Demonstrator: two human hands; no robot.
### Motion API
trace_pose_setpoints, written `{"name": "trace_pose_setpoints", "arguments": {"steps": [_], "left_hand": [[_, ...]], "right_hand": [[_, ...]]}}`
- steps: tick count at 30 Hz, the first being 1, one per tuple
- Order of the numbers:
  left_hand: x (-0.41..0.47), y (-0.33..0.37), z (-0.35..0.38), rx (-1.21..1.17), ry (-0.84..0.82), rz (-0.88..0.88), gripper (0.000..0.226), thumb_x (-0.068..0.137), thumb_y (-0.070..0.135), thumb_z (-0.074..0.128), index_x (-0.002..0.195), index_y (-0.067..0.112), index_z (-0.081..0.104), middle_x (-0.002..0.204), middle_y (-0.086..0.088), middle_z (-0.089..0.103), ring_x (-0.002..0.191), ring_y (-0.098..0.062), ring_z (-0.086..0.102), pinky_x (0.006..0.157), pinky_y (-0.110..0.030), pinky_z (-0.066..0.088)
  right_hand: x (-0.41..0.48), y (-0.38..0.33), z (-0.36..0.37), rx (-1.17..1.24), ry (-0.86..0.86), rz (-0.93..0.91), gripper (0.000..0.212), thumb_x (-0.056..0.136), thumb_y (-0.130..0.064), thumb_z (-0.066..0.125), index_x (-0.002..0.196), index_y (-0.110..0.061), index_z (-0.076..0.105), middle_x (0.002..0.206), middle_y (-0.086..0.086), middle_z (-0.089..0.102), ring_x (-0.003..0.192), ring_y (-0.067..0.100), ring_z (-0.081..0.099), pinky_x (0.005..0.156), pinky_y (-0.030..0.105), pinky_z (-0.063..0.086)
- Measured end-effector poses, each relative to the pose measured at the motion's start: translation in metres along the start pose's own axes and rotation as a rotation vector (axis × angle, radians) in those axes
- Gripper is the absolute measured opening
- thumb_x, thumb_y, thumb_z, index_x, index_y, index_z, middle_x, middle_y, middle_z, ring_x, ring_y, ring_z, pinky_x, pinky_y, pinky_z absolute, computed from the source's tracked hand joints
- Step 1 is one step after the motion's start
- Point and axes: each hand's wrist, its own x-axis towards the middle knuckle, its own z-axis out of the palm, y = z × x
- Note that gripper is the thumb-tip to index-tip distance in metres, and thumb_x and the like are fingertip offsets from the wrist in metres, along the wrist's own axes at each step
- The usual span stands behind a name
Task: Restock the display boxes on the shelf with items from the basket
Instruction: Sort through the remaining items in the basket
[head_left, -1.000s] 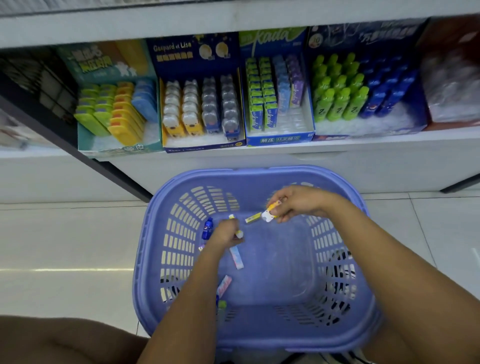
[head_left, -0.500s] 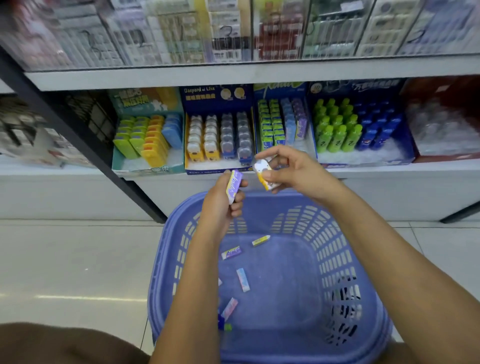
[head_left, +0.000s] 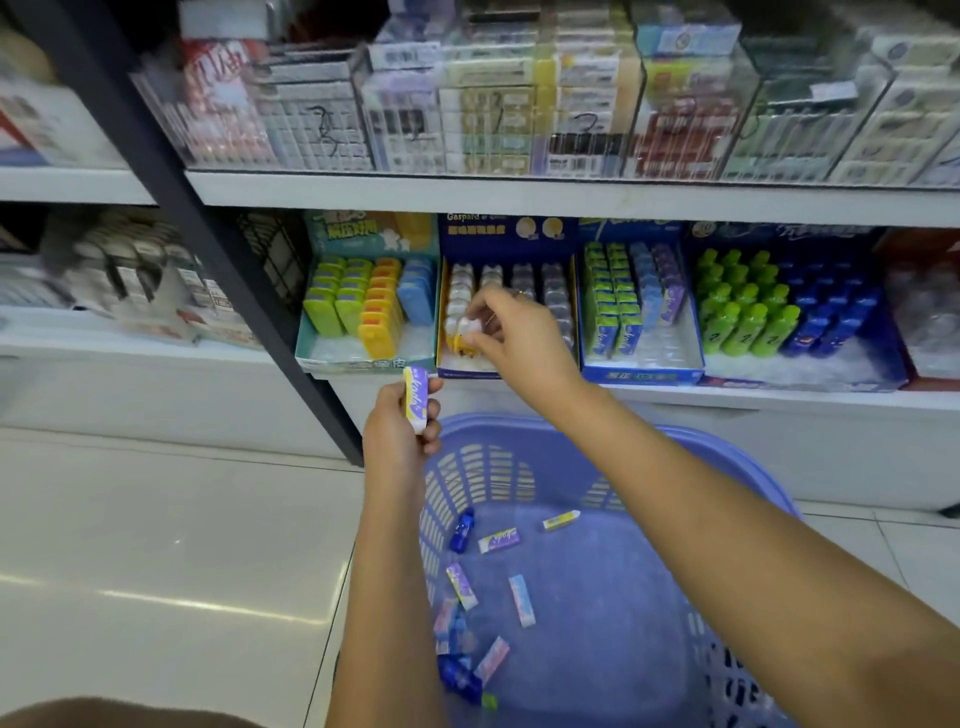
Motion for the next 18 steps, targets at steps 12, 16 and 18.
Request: {"name": "trace_pose_setpoints", "arguments": {"steps": [12, 16, 18], "left_hand": [[0.006, -0.002, -0.011, -0.009, -0.025, -0.023, 0.033, 0.093, 0.02, 0.039, 0.087, 0.01, 0.07, 0.055, 0.006, 0.045, 0.04, -0.005, 0.028, 0.036, -0.015, 0.022], [0.005, -0.002, -0.009, 0.028, -0.046, -0.012, 0.038, 0.098, 0.025, 0.037, 0.083, 0.012, 0.07, 0.051, 0.005, 0.041, 0.038, -0.005, 0.024, 0.034, -0.016, 0.02], [0.004, -0.002, -0.009, 0.046, -0.05, -0.015, 0.044, 0.101, 0.031, 0.034, 0.081, 0.01, 0.068, 0.046, 0.004, 0.034, 0.035, -0.006, 0.02, 0.032, -0.017, 0.016]], "right_hand": [[0.013, -0.004, 0.018, -0.263, -0.123, -0.108, 0.012, 0.089, -0.011, 0.055, 0.1, -0.007, 0.054, 0.111, 0.011, 0.051, 0.089, 0.032, 0.057, 0.077, 0.046, 0.049], [0.012, -0.002, 0.018, -0.316, -0.121, -0.102, 0.014, 0.09, -0.014, 0.055, 0.102, -0.008, 0.054, 0.113, 0.011, 0.049, 0.089, 0.033, 0.057, 0.075, 0.044, 0.049], [0.014, -0.003, 0.018, -0.409, -0.109, -0.125, 0.014, 0.089, -0.016, 0.054, 0.102, -0.009, 0.054, 0.111, 0.011, 0.05, 0.087, 0.033, 0.057, 0.067, 0.039, 0.048]]}}
